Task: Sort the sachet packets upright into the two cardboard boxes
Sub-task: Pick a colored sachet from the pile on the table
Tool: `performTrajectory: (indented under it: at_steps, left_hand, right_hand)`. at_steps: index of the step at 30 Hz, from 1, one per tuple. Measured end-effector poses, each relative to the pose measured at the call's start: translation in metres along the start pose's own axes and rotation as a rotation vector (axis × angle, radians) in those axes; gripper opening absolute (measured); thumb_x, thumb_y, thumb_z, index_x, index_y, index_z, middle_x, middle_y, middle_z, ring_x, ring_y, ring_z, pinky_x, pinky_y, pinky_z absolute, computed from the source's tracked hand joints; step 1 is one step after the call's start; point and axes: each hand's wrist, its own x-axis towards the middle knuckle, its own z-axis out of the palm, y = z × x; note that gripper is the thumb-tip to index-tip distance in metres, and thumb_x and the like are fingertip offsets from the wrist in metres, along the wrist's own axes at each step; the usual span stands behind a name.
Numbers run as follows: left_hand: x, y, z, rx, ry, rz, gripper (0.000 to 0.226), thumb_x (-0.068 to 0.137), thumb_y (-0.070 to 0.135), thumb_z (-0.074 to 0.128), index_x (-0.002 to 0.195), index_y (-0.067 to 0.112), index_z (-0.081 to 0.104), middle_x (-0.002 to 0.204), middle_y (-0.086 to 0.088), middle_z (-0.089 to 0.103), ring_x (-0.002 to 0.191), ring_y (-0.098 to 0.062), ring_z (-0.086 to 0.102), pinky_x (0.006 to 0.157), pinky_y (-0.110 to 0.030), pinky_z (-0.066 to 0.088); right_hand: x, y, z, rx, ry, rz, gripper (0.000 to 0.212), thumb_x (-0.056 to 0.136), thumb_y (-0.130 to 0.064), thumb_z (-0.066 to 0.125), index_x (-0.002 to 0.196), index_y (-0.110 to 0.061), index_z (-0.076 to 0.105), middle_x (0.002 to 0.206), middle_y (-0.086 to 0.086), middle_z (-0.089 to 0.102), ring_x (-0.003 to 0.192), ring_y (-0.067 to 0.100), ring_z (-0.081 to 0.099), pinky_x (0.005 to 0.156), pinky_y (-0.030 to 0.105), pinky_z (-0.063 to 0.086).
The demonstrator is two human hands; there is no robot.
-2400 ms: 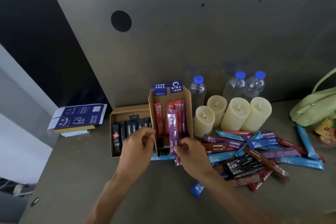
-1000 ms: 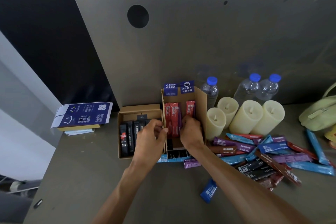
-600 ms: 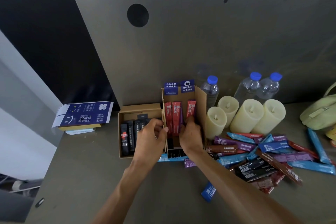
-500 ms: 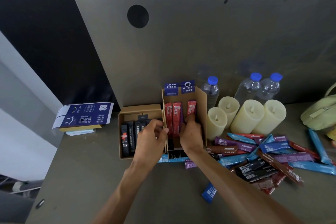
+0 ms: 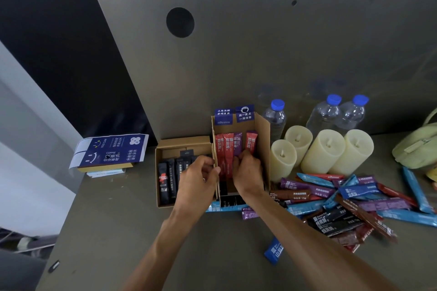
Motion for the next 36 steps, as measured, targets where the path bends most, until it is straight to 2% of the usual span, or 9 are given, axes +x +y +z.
performTrajectory:
  at_steps: [6, 10, 16, 25, 31, 33, 36]
  left_hand:
    - [0.000, -0.001, 0.000, -0.015, 0.002, 0.007, 0.006, 0.096, 0.022, 0.062, 0.102, 0.022, 0.062, 0.086, 0.013, 0.064, 0.084, 0.012, 0.057, 0.068, -0.001, 0.043]
    - [-0.001, 0.000, -0.001, -0.028, 0.003, 0.004, 0.006, 0.096, 0.022, 0.062, 0.101, 0.022, 0.063, 0.086, 0.013, 0.065, 0.084, 0.011, 0.058, 0.069, -0.002, 0.043]
    - [-0.001, 0.000, -0.002, -0.026, 0.000, 0.011, 0.006, 0.096, 0.020, 0.061, 0.102, 0.021, 0.062, 0.087, 0.013, 0.064, 0.083, 0.011, 0.057, 0.068, -0.001, 0.043]
    - [-0.001, 0.000, -0.002, -0.023, -0.006, 0.011, 0.006, 0.096, 0.021, 0.062, 0.101, 0.021, 0.063, 0.086, 0.013, 0.065, 0.083, 0.011, 0.058, 0.068, -0.002, 0.044]
    - [0.000, -0.001, -0.001, -0.017, -0.001, 0.014, 0.007, 0.096, 0.022, 0.062, 0.102, 0.021, 0.063, 0.086, 0.013, 0.065, 0.084, 0.012, 0.058, 0.068, -0.002, 0.044]
    - [0.000, -0.002, -0.001, -0.012, -0.002, 0.016, 0.008, 0.096, 0.023, 0.062, 0.104, 0.020, 0.063, 0.087, 0.013, 0.065, 0.085, 0.012, 0.058, 0.067, -0.001, 0.043]
    - [0.000, -0.004, 0.000, -0.010, 0.002, 0.014, 0.010, 0.096, 0.024, 0.062, 0.105, 0.019, 0.063, 0.087, 0.013, 0.065, 0.084, 0.011, 0.059, 0.067, -0.002, 0.044]
  right_hand:
    - [0.000, 0.000, 0.002, 0.040, 0.013, 0.013, 0.020, 0.103, -0.038, 0.047, 0.103, -0.019, 0.052, 0.092, 0.000, 0.069, 0.078, 0.012, 0.070, 0.067, 0.033, 0.062]
    - [0.003, 0.003, 0.004, 0.036, 0.000, 0.005, 0.020, 0.101, -0.042, 0.047, 0.110, -0.023, 0.049, 0.103, 0.000, 0.068, 0.092, 0.014, 0.070, 0.078, 0.037, 0.062]
    - [0.008, 0.000, 0.002, 0.019, -0.010, -0.001, 0.028, 0.098, -0.041, 0.056, 0.116, -0.021, 0.049, 0.116, 0.004, 0.068, 0.104, 0.020, 0.069, 0.084, 0.041, 0.061]
    - [0.006, -0.001, -0.002, 0.030, -0.023, -0.023, 0.024, 0.099, -0.037, 0.056, 0.114, -0.018, 0.053, 0.113, 0.002, 0.070, 0.101, 0.017, 0.070, 0.083, 0.039, 0.061]
    - [-0.007, -0.001, -0.008, 0.051, 0.007, -0.073, 0.012, 0.101, -0.028, 0.054, 0.096, -0.017, 0.057, 0.090, -0.004, 0.068, 0.081, 0.010, 0.070, 0.067, 0.025, 0.059]
    - [-0.015, 0.001, -0.010, 0.056, 0.049, -0.087, 0.011, 0.101, -0.025, 0.052, 0.107, -0.018, 0.057, 0.105, -0.003, 0.064, 0.091, 0.009, 0.067, 0.078, 0.027, 0.059]
    - [-0.027, 0.004, -0.009, -0.018, 0.131, -0.097, 0.034, 0.099, -0.025, 0.050, 0.132, -0.018, 0.047, 0.132, 0.001, 0.047, 0.112, 0.017, 0.060, 0.092, 0.036, 0.057]
